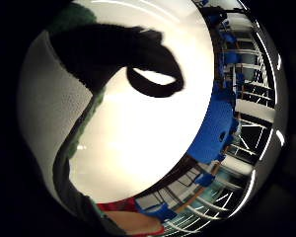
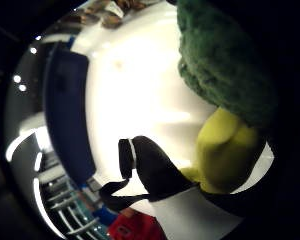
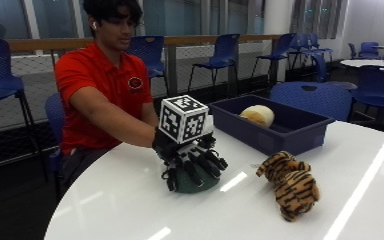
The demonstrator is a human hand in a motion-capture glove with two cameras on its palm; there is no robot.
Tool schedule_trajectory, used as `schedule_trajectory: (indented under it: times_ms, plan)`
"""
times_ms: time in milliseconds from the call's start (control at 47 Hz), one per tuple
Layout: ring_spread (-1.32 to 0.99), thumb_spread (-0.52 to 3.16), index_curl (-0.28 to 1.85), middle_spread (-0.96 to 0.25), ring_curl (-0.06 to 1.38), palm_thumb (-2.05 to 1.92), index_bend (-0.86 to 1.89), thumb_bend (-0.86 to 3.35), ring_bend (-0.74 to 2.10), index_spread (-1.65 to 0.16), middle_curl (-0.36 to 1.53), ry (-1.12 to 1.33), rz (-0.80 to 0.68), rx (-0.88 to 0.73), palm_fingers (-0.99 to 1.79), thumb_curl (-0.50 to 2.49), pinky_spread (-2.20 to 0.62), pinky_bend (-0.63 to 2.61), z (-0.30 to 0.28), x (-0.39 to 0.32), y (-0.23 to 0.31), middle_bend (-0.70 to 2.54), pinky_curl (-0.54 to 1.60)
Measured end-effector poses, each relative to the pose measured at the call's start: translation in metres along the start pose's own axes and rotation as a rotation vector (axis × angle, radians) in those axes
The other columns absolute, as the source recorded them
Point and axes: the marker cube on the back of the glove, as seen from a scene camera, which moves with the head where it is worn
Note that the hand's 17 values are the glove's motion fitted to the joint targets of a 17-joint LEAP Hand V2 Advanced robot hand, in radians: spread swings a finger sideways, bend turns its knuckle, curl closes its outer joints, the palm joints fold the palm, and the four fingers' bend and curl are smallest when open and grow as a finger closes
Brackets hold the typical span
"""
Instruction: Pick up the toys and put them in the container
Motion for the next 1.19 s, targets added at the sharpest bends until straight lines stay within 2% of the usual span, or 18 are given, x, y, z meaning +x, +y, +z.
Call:
schedule_trajectory:
  times_ms: [128,319,468,490,532,553,575,617,660,745,851,979,1192]
  plan:
    - [0.00,0.99,0.22,-0.05,0.23,-0.06,0.12,-0.06,0.21,-0.36,0.25,0.021,0.004,0.001,-0.11,0.22,0.11,1.24,0.008,-0.001,0.001,0.11,0.45]
    - [-0.01,1.07,0.22,-0.04,0.30,0.01,0.15,-0.01,0.45,-0.37,0.22,-0.039,0.031,0.000,-0.02,0.25,0.01,1.25,0.010,0.006,0.002,0.12,0.44]
    - [-0.14,1.22,0.20,-0.12,0.35,0.15,0.11,0.06,0.71,-0.39,0.24,-0.044,0.042,0.018,0.22,0.30,-0.17,1.18,0.009,0.008,0.002,0.20,0.39]
    - [-0.13,1.22,0.20,-0.11,0.34,0.13,0.12,0.04,0.69,-0.39,0.24,-0.040,0.043,0.021,0.15,0.30,-0.16,1.16,0.008,0.008,0.002,0.20,0.38]
    - [-0.20,1.29,0.20,-0.15,0.38,0.23,0.11,0.11,0.79,-0.40,0.26,-0.032,0.048,0.031,0.35,0.33,-0.24,1.20,0.008,0.007,0.002,0.22,0.39]
    - [-0.22,1.31,0.19,-0.17,0.37,0.25,0.10,0.12,0.80,-0.40,0.26,-0.029,0.051,0.039,0.39,0.33,-0.27,1.20,0.008,0.007,0.002,0.24,0.38]
    - [-0.22,1.31,0.18,-0.17,0.37,0.23,0.10,0.10,0.79,-0.40,0.26,-0.028,0.054,0.049,0.32,0.33,-0.27,1.19,0.008,0.006,0.002,0.21,0.37]
    - [-0.29,1.38,0.18,-0.21,0.39,0.32,0.11,0.17,0.85,-0.40,0.29,-0.029,0.057,0.077,0.51,0.36,-0.32,1.20,0.008,0.005,0.002,0.30,0.38]
    - [-0.32,1.41,0.18,-0.23,0.39,0.35,0.11,0.19,0.86,-0.40,0.30,-0.031,0.053,0.108,0.52,0.37,-0.35,1.20,0.009,0.003,0.001,0.31,0.38]
    - [-0.41,1.24,0.19,-0.31,0.43,0.57,0.18,0.26,0.95,-0.40,0.36,-0.016,0.034,0.166,0.83,0.48,-0.37,1.16,0.007,0.003,0.000,0.46,0.38]
    - [-0.44,1.10,0.22,-0.36,0.48,0.66,0.21,0.28,1.06,-0.41,0.43,0.013,0.029,0.200,1.05,0.56,-0.39,1.13,0.001,0.004,0.001,0.60,0.38]
    - [-0.46,0.96,0.27,-0.42,0.54,0.70,0.28,0.28,1.14,-0.42,0.52,-0.028,0.035,0.212,1.11,0.64,-0.40,1.08,-0.016,0.005,0.007,0.73,0.41]
    - [-0.46,0.78,0.35,-0.48,0.60,0.72,0.37,0.28,1.21,-0.44,0.66,-0.068,0.019,0.248,1.06,0.76,-0.41,1.09,-0.075,-0.011,0.010,0.85,0.44]
